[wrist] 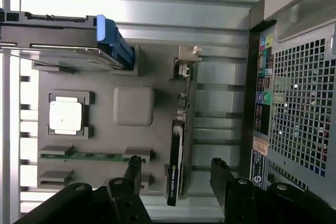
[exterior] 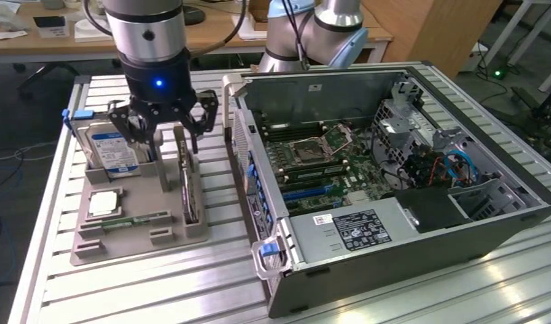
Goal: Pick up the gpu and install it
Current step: 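Pick up the gpu and move the gpu toward the slot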
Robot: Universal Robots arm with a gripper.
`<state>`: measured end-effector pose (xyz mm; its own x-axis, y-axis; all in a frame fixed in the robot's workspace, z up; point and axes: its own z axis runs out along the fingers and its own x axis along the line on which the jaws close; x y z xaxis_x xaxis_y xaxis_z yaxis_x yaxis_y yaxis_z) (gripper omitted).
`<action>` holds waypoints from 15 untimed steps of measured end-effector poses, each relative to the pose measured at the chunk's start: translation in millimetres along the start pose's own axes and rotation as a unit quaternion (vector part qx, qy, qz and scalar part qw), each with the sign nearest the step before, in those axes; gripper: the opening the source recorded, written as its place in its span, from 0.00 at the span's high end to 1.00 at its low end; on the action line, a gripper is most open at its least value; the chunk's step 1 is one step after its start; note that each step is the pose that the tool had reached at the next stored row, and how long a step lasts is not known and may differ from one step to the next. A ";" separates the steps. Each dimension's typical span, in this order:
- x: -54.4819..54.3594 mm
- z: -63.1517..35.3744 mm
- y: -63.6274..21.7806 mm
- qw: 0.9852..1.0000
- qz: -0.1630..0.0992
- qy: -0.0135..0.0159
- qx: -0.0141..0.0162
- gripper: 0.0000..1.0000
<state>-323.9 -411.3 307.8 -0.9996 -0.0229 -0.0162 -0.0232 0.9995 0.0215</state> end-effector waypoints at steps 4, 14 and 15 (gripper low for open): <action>0.0 7.3 -1.4 1.000 0.000 0.000 0.000 0.35; -1.5 25.5 -1.9 1.000 0.000 0.000 0.000 0.35; -1.7 27.4 -2.0 1.000 0.000 0.000 0.000 0.35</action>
<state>-321.7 -412.6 280.4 -0.9996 -0.0227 -0.0162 -0.0231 0.9995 0.0215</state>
